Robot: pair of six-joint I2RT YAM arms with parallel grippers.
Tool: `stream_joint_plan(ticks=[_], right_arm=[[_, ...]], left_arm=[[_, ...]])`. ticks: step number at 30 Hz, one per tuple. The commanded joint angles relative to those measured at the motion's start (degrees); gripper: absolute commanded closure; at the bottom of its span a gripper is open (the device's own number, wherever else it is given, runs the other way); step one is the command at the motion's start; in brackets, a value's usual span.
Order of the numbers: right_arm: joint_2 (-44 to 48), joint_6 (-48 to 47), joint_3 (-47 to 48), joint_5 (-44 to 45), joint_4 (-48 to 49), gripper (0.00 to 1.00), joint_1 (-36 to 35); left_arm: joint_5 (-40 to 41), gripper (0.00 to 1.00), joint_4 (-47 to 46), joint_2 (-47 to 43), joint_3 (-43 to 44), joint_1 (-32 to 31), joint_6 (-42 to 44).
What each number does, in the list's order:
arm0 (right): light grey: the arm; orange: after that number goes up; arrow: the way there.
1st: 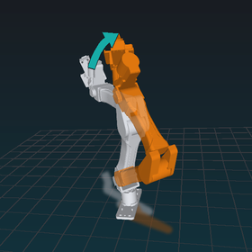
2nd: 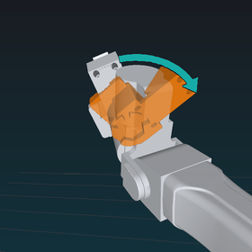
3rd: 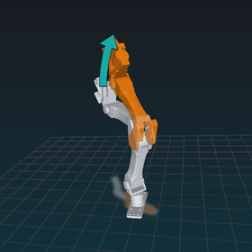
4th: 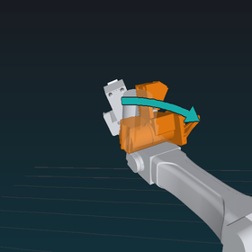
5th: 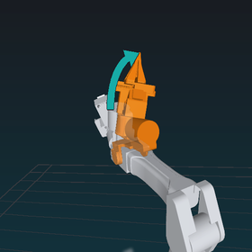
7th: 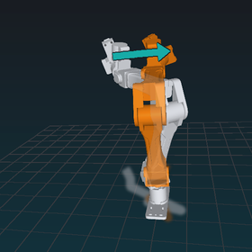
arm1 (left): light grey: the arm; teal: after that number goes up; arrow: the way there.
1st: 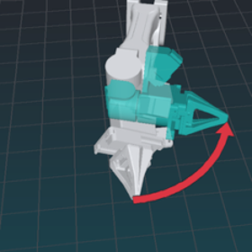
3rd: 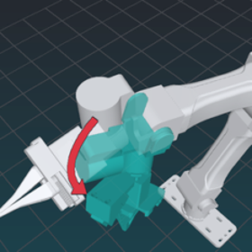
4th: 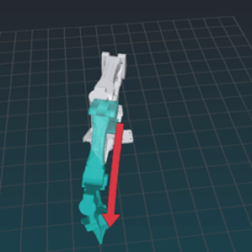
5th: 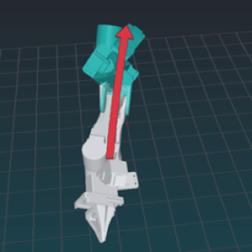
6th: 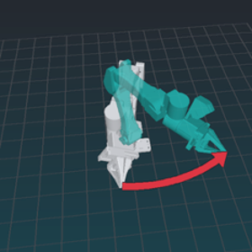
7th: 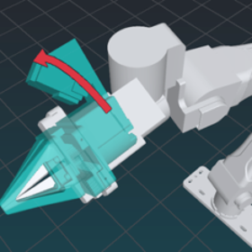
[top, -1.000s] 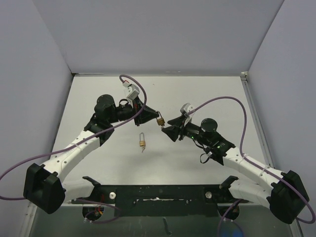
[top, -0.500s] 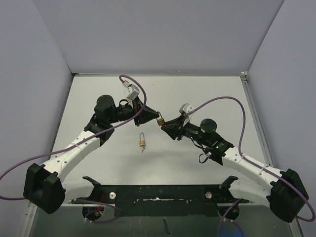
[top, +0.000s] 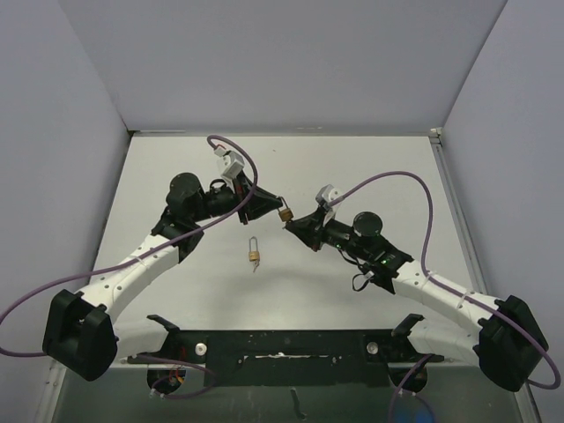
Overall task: Lock with the key
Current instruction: Place the lock at the center of the board.
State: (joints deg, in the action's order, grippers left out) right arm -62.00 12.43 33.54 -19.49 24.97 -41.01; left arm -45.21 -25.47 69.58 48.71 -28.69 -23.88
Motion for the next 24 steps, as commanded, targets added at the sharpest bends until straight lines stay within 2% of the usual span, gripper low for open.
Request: stream_joint_plan(ticks=[1,6,19,24], right_arm=[[-0.53,-0.37,1.78,0.87,3.18,1.00,-1.33],[-1.42,-1.06,0.56,2.04,1.79,1.00,-3.16],[1.25,-2.64,-3.21,7.34,-3.28,1.00,-4.47],[2.04,-2.57,-3.65,9.86,-4.51,1.00,-4.47]], left_arm=[[2.16,1.00,-9.45,-0.61,0.57,1.02,-2.22],[4.02,1.00,-11.78,-1.79,1.67,2.73,-2.31],[0.31,1.00,-7.69,-1.22,6.93,9.08,-2.84],[-2.27,1.00,-6.72,2.00,7.09,9.41,-4.04]])
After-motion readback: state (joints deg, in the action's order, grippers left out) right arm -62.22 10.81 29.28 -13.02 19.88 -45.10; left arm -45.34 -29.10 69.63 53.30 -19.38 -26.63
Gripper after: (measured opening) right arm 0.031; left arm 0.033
